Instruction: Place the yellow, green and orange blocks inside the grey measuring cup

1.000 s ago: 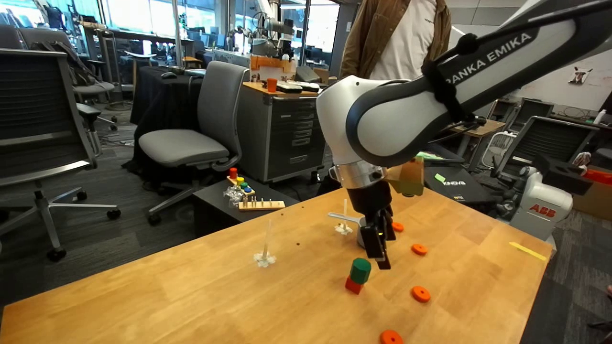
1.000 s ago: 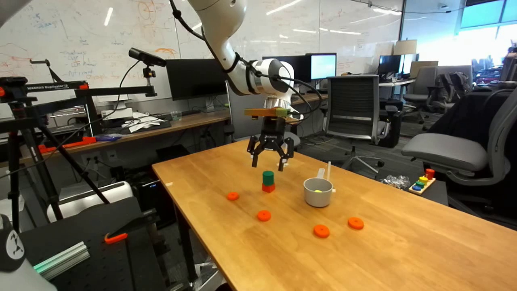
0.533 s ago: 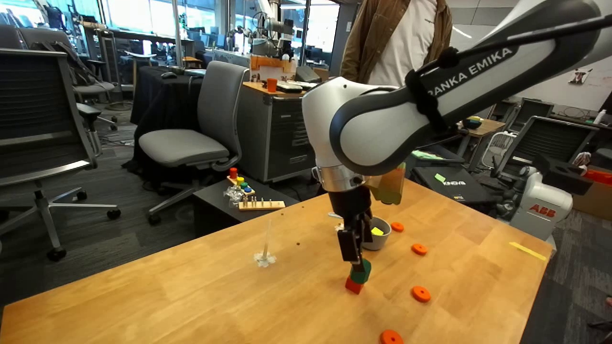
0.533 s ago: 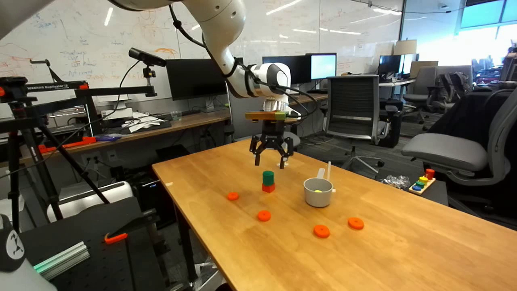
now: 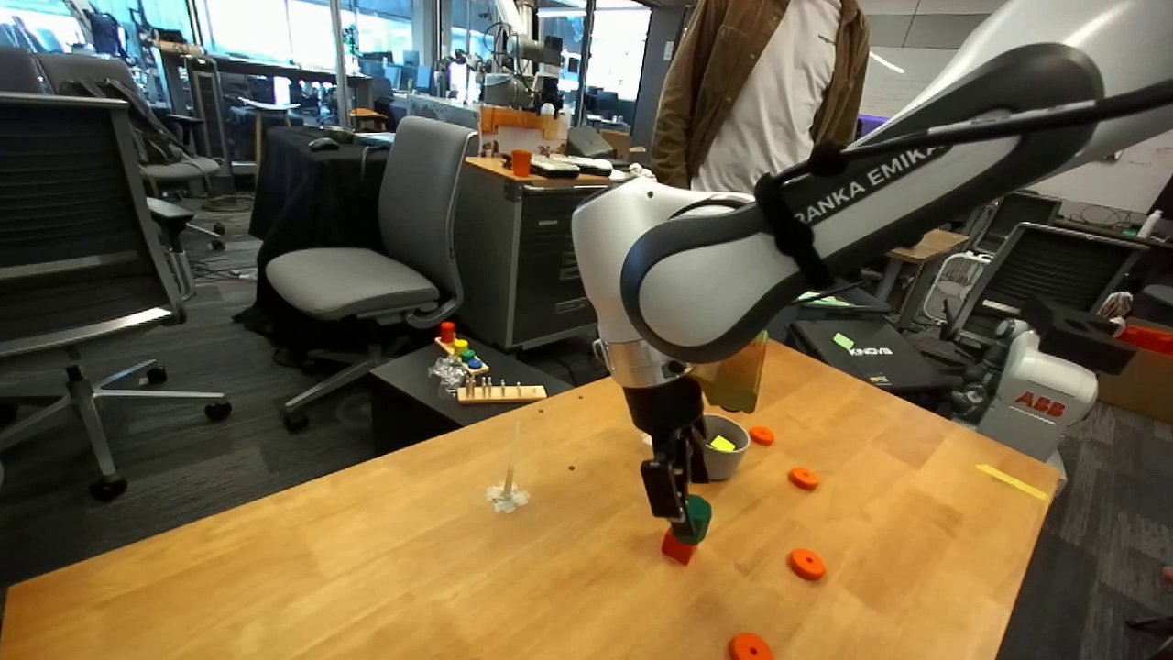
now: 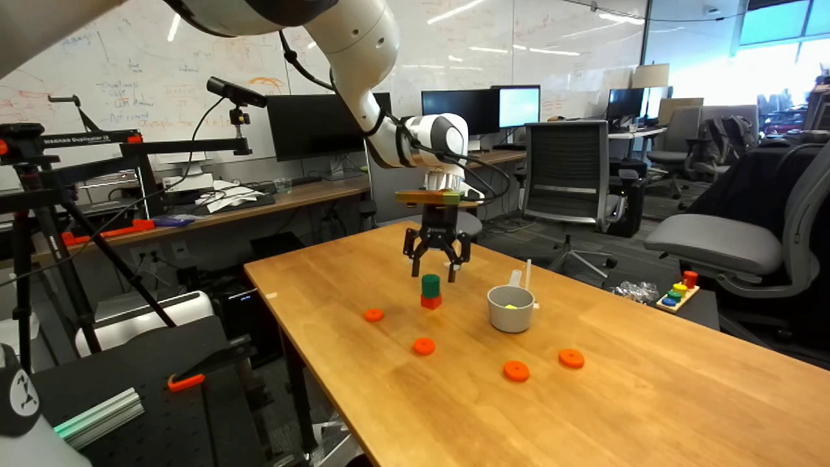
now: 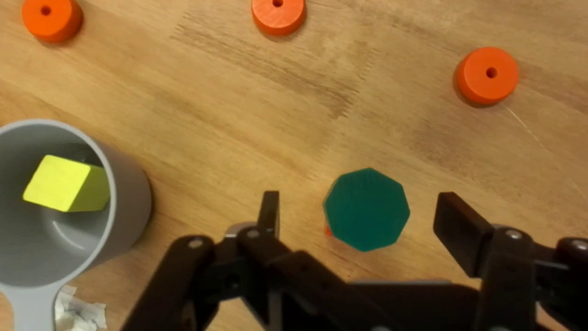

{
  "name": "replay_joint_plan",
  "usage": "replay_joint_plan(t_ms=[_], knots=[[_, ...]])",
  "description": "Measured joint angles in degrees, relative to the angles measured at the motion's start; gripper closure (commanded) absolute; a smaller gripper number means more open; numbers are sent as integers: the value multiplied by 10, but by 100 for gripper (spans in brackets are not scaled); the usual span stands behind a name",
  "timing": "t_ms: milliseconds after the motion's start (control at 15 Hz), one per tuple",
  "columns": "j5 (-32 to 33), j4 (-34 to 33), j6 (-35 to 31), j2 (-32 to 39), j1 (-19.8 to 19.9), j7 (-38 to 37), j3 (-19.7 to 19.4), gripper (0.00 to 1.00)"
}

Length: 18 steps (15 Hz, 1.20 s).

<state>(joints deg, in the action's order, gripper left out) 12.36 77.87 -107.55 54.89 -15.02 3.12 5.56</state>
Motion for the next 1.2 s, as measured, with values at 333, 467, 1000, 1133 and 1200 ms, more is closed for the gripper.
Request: replay_joint_plan(t_ms=[333,467,1000,1133,1200], knots=[[-8,-4,0,1,8,-2,0,80],[-17,-5,0,1,14,-2,0,80],[-43,-6,-7,-23,39,-12,-1,80],[-43,-5,-8,-46,42,-21,-3,80],[-43,-3,-9,-60,43,-27,-6,80]])
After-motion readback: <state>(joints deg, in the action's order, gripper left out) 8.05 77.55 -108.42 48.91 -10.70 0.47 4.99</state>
